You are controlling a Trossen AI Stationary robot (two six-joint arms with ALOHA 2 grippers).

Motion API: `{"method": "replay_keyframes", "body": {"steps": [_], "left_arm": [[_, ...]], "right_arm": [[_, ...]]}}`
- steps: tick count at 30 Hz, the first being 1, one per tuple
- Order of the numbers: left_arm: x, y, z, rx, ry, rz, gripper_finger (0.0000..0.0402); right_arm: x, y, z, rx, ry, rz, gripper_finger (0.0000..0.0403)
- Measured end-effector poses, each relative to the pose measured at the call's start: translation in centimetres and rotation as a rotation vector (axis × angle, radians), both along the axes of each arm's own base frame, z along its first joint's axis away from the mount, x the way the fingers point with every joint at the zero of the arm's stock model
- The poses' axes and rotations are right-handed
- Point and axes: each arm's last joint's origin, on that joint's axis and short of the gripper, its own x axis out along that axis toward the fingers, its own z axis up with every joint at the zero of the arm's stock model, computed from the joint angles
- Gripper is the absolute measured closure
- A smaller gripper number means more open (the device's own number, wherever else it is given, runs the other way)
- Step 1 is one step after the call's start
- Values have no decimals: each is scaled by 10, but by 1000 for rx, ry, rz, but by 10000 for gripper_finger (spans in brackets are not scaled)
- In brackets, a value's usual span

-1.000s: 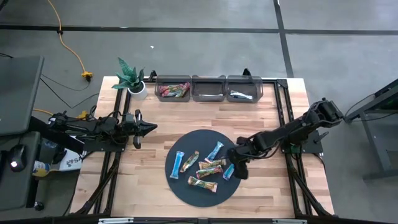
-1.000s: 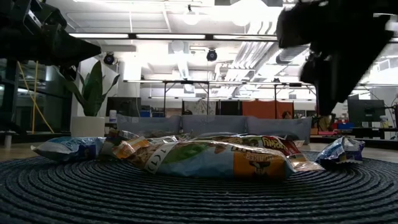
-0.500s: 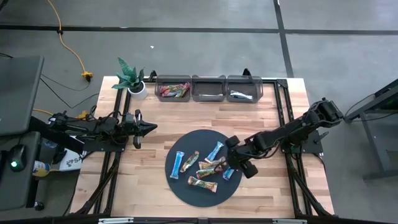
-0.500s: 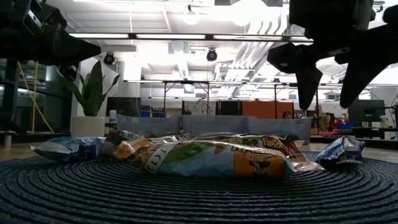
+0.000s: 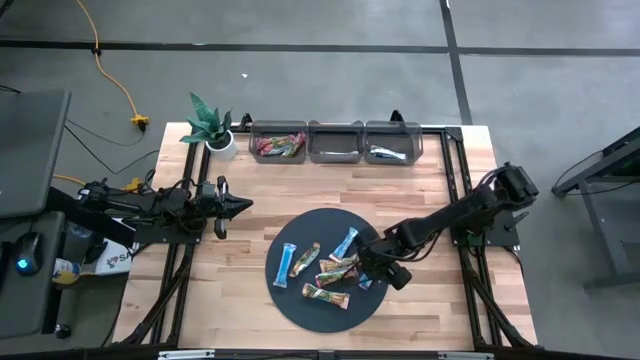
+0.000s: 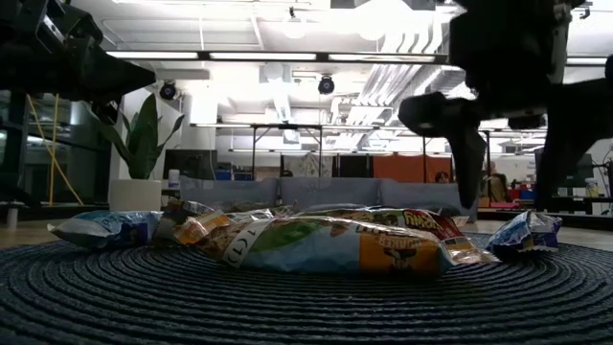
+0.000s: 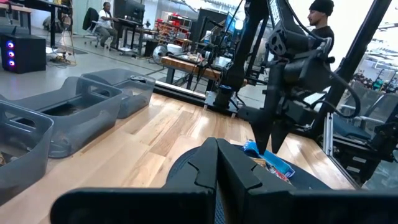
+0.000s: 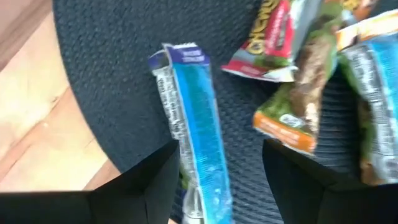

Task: Pick and place Granola Bars by type
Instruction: Put the blue granola bar into the right black bin

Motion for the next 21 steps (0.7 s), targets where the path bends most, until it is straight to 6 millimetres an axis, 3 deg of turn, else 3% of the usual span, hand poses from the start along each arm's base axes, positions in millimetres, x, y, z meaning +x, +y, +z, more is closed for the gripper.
{"method": "replay_keyframes", "body": {"steps": [21], "left_arm": [[0,0,0,0,0,0,400]], "right_arm": [[3,3,-22,27,87,42,199]]}}
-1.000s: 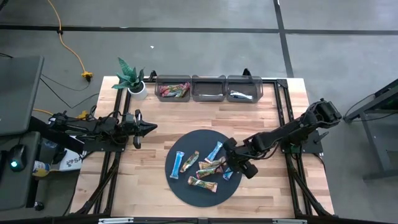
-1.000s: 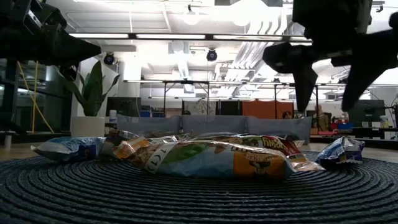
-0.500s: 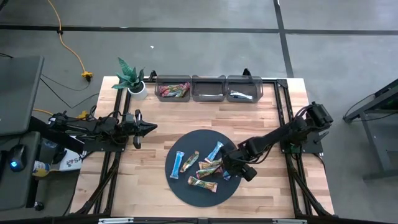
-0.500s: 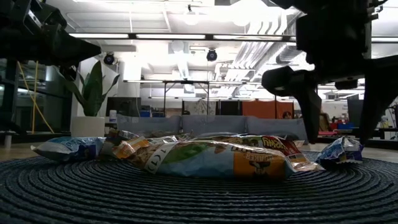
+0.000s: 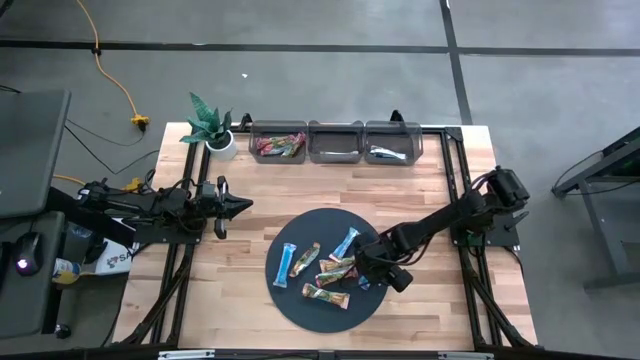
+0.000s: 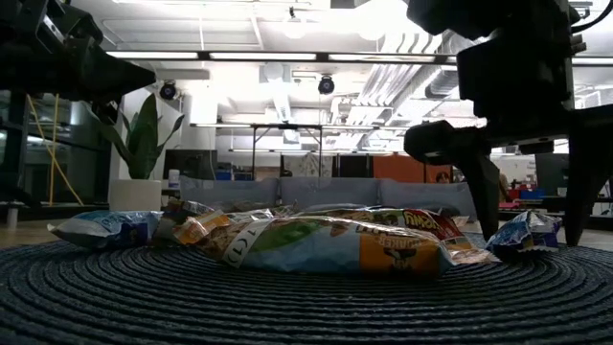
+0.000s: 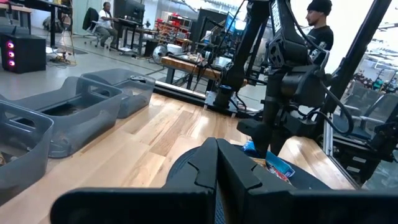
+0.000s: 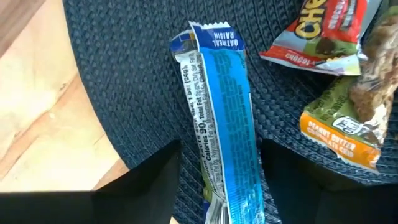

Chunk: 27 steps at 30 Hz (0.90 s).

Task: Pick and place Granola Bars by type
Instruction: Put the blue granola bar into the right black bin

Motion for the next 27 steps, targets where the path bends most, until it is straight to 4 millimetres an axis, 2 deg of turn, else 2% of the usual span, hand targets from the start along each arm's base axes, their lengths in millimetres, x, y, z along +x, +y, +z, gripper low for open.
{"method": "replay_keyframes", "body": {"steps": [16,27], "left_arm": [[0,0,0,0,0,0,400],[0,0,0,0,0,0,400]], "right_arm": [[0,0,-1,9,10,-39,320],[5,2,4,74,23,-248,360]]}}
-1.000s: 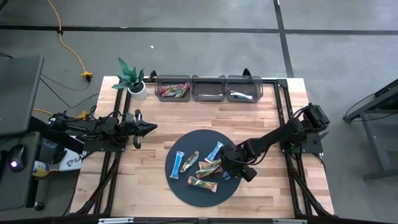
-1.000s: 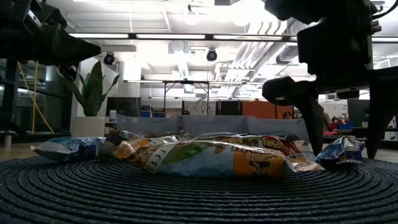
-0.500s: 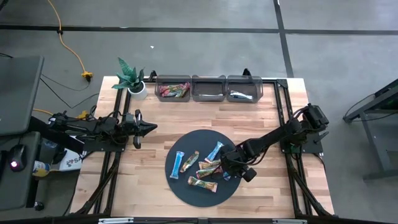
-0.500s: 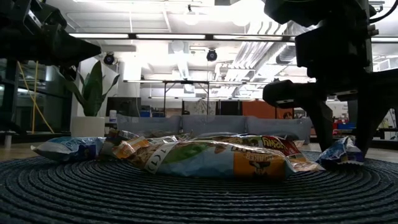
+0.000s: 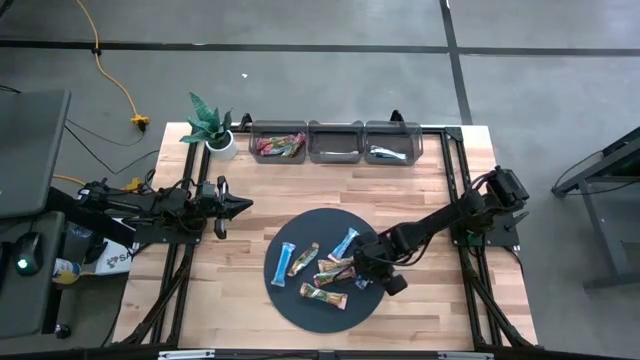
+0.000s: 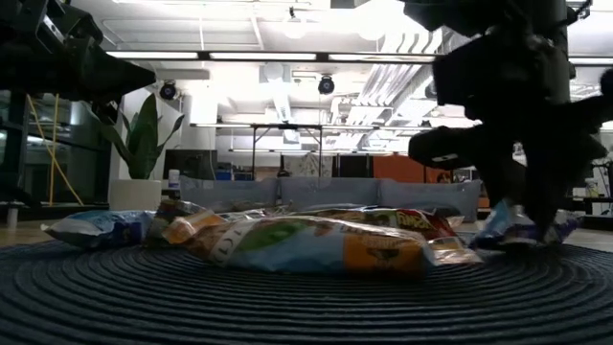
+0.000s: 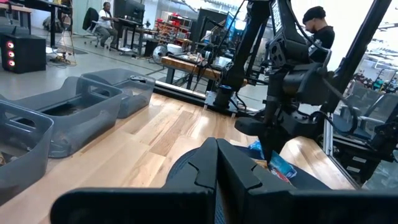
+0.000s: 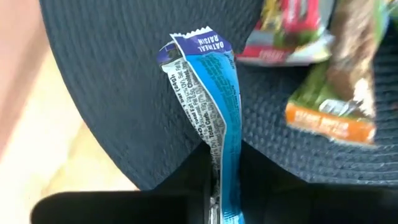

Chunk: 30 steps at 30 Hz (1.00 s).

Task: Pick and place Granola Bars by type
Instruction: Put the blue granola bar into the right black bin

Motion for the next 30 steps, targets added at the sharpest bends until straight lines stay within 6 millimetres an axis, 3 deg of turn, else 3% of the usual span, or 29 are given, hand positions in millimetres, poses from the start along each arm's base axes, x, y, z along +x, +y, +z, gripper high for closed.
{"method": "replay_keyframes", "body": {"steps": [6,12,22,30], "left_arm": [[0,0,0,0,0,0,400],[0,0,0,0,0,0,400],[0,0,0,0,0,0,400],[0,0,0,0,0,0,400]], "right_arm": [[15,6,20,67,-50,-56,368],[35,16,54,188,-125,-69,367],[69,24,139,219,-420,-88,378],[81,-3,212,23,-643,-202,377]]}}
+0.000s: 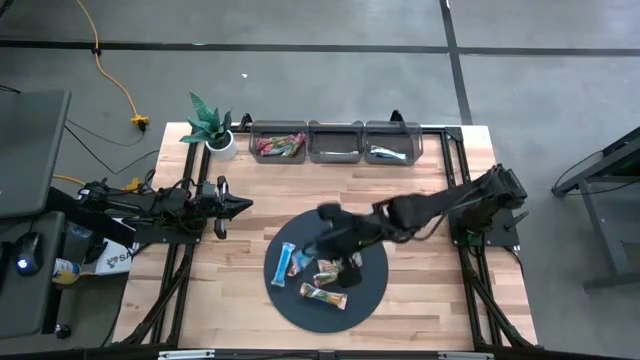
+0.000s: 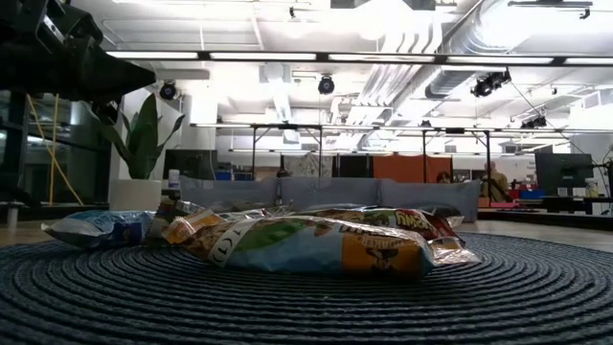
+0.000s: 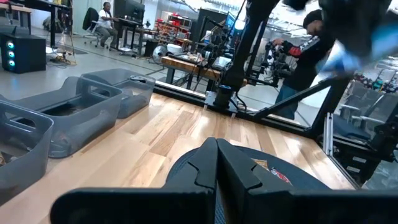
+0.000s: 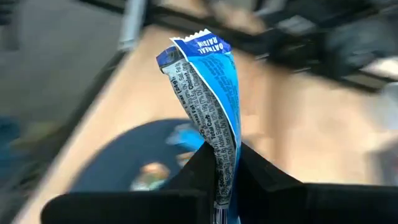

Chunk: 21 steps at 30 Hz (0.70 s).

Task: Pick and place Granola Bars by type
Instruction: Put the blue granola bar into the right black bin

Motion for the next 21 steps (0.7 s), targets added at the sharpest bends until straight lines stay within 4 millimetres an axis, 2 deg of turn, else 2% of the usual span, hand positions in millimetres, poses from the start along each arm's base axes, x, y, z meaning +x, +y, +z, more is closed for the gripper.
{"method": "replay_keyframes", "body": {"steps": [7,12,16,21], "left_arm": [[0,0,0,0,1,0,400],[0,0,0,0,0,0,400],[0,0,0,0,0,0,400],[0,0,0,0,0,0,400]], "right_arm": [[-5,-43,58,-234,-103,-267,376],[-13,-76,87,-396,-139,-467,380],[-18,-104,100,-509,-128,-596,382],[-25,-143,97,-619,-17,-723,375]]}}
